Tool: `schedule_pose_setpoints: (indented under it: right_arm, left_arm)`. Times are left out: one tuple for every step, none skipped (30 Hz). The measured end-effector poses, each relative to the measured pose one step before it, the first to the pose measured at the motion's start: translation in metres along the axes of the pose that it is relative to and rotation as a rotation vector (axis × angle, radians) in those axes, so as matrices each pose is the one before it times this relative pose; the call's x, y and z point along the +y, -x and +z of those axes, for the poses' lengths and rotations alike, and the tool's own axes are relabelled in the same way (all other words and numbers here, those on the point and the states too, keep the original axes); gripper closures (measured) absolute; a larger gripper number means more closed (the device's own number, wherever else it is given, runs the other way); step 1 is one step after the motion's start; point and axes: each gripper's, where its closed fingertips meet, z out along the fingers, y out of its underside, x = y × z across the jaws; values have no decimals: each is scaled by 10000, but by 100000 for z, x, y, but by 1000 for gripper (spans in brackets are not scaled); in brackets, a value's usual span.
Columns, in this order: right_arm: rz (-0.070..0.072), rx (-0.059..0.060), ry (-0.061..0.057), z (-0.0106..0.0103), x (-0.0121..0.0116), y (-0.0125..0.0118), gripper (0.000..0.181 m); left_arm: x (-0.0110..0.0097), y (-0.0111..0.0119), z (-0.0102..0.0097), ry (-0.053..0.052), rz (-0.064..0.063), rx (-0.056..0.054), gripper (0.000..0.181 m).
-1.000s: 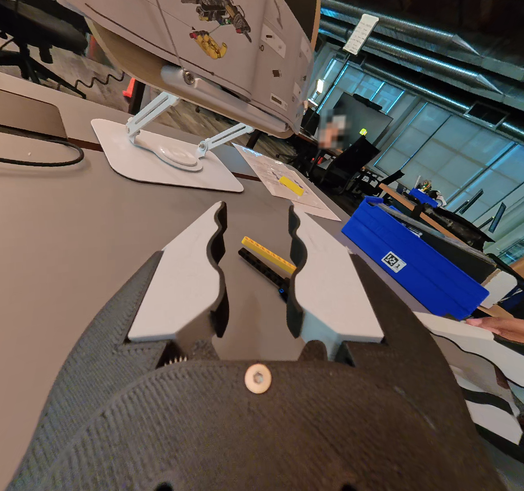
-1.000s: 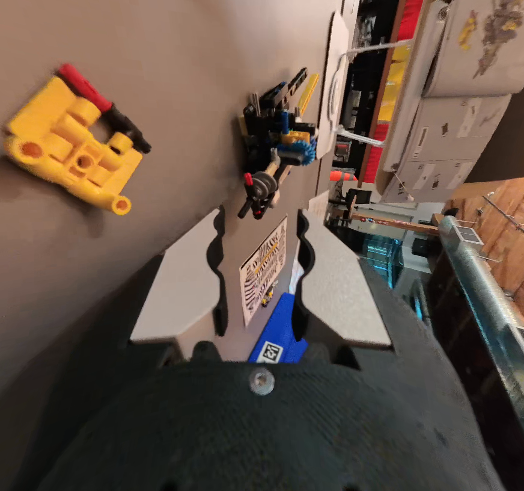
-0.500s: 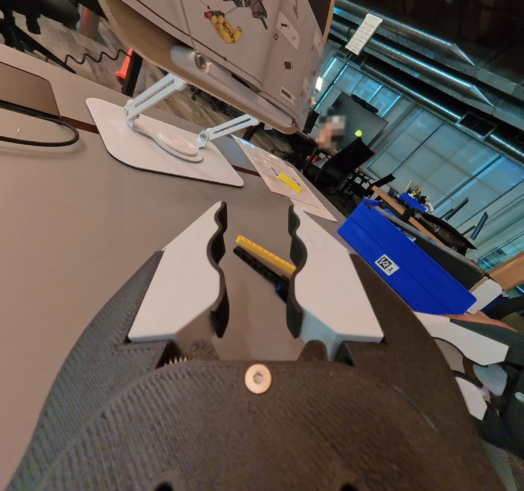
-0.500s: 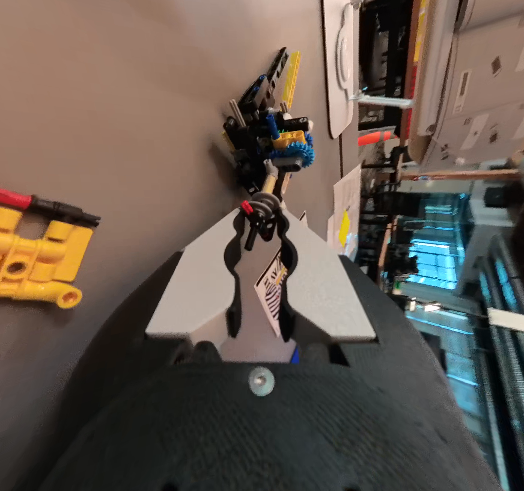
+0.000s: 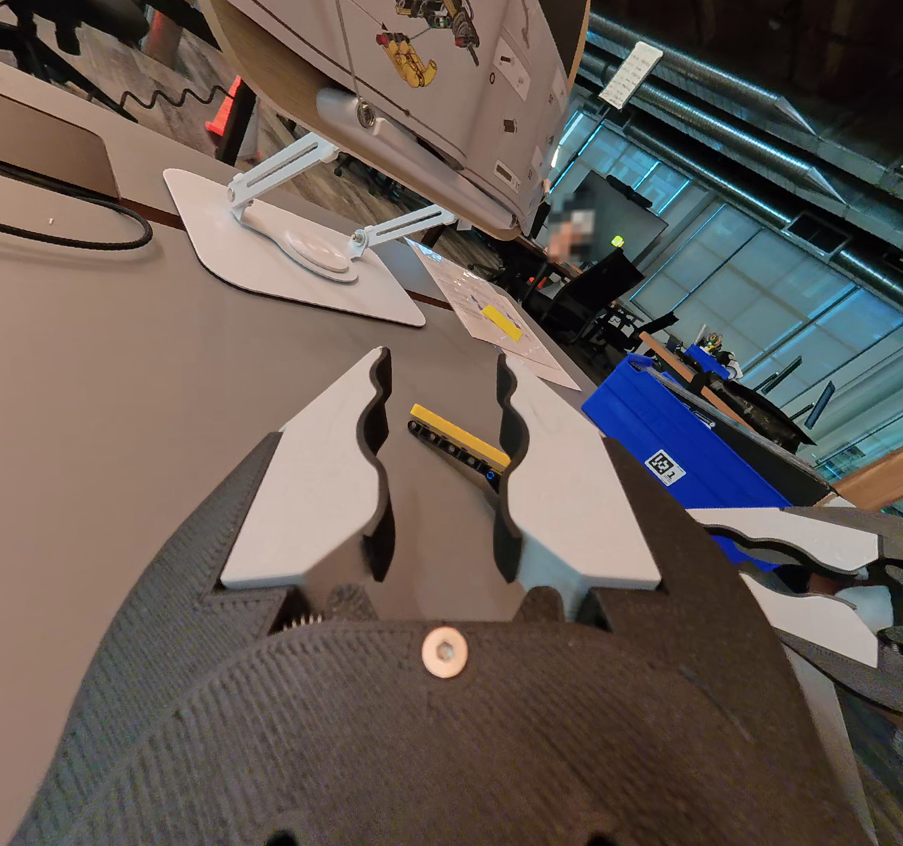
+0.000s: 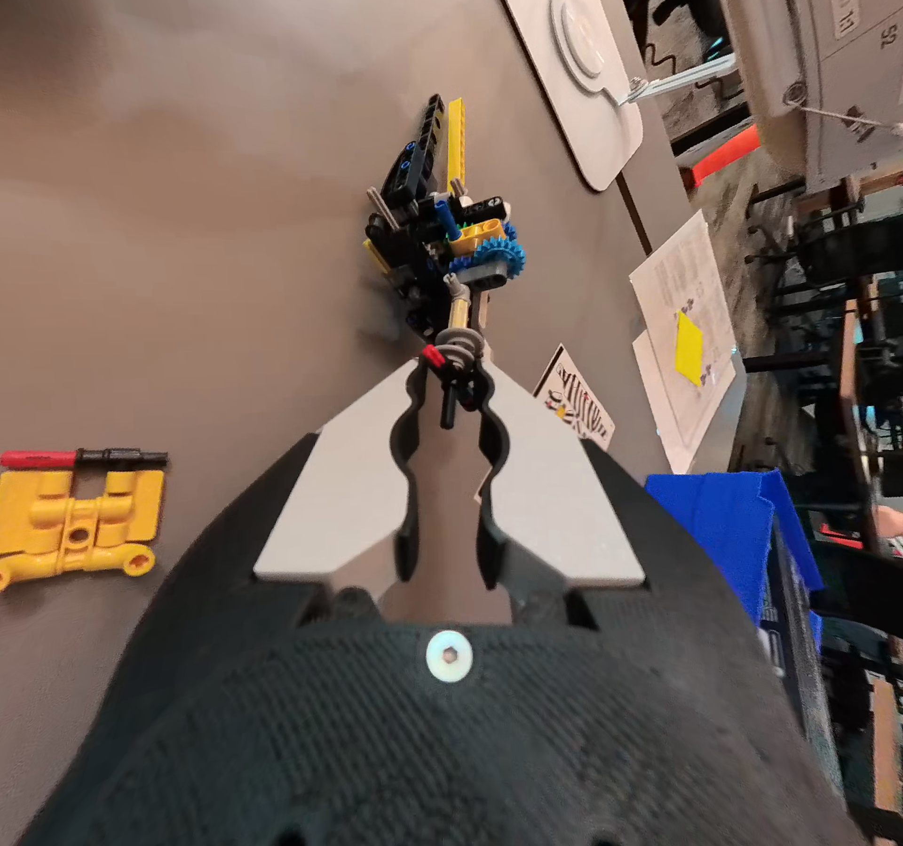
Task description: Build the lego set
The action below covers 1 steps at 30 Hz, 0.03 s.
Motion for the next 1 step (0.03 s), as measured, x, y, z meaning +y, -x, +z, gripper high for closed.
schedule_pose_setpoints:
  right_arm:
    - [80, -51, 8, -14, -49, -10, 163]
  left_arm:
    - [21, 38, 13, 10, -13, -4, 139]
